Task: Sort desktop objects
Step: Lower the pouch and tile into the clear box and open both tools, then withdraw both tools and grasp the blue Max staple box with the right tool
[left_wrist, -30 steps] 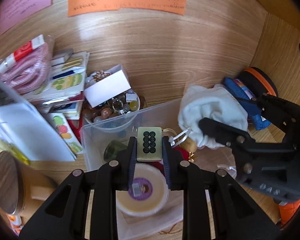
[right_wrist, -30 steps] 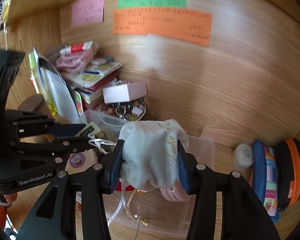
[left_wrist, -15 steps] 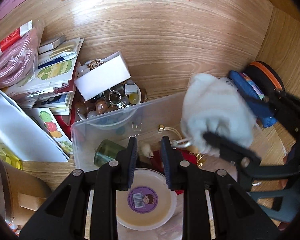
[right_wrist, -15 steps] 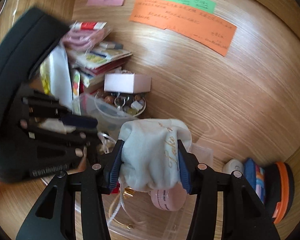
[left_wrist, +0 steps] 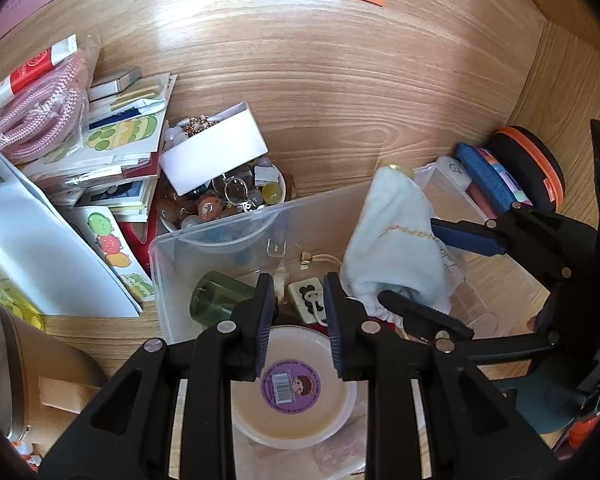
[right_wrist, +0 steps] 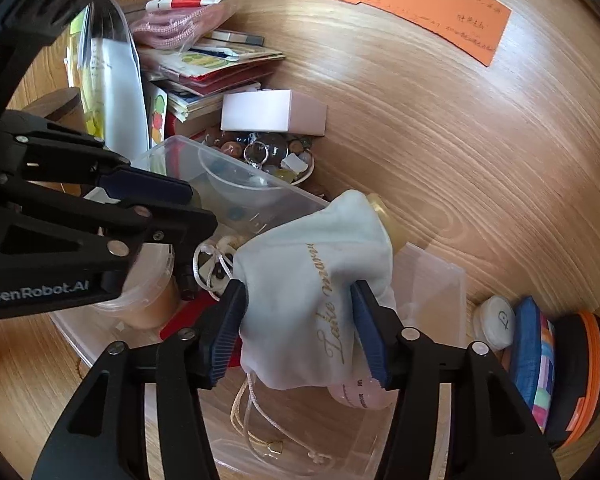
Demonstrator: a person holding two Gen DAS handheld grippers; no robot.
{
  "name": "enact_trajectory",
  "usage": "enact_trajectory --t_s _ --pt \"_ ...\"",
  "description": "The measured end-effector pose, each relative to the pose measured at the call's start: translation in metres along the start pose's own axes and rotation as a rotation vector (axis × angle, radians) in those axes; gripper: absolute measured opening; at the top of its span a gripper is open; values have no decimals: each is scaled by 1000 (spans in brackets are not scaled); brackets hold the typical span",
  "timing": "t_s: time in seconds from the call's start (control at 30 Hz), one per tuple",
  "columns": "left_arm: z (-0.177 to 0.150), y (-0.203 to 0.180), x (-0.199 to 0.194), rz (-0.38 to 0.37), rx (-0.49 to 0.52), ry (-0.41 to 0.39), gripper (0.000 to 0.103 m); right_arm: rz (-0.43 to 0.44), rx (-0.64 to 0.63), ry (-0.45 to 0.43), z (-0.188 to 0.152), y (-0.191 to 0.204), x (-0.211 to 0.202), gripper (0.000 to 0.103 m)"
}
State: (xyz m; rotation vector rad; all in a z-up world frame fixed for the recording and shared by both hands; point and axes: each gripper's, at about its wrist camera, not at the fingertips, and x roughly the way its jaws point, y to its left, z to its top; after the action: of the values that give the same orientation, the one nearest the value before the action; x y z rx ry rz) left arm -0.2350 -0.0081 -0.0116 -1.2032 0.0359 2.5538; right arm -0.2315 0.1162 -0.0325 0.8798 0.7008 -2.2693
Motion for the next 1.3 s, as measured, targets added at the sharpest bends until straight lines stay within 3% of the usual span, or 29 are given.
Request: enact_trajectory --t_s 0.13,0.2,0.27,0.53,0.87,1.07,1.17,1.3 --pt "-1 0 -8 5 -1 -15 36 5 18 -7 1 -3 -9 53" --pt "-2 0 -13 6 0 -20 37 -8 19 -19 1 -4 -16 64" --pt "-3 -2 -19 18 3 -30 41 -39 21 -43 1 -5 -27 68" --pt "-12 -15 -53 50 33 -86 59 -79 36 -84 -5 -10 -61 71" --pt "-37 -38 -97 121 100 -152 72 -90 93 -113 -31 -9 -102 74" --pt "-55 -40 -117 133 89 -172 76 -102 163 -134 -54 -19 -130 76" --pt "-66 -41 -123 129 77 -173 87 -104 195 -138 -67 -21 -142 77" --pt "-85 -44 -127 127 66 -168 88 -99 222 -132 -85 -15 -150 78"
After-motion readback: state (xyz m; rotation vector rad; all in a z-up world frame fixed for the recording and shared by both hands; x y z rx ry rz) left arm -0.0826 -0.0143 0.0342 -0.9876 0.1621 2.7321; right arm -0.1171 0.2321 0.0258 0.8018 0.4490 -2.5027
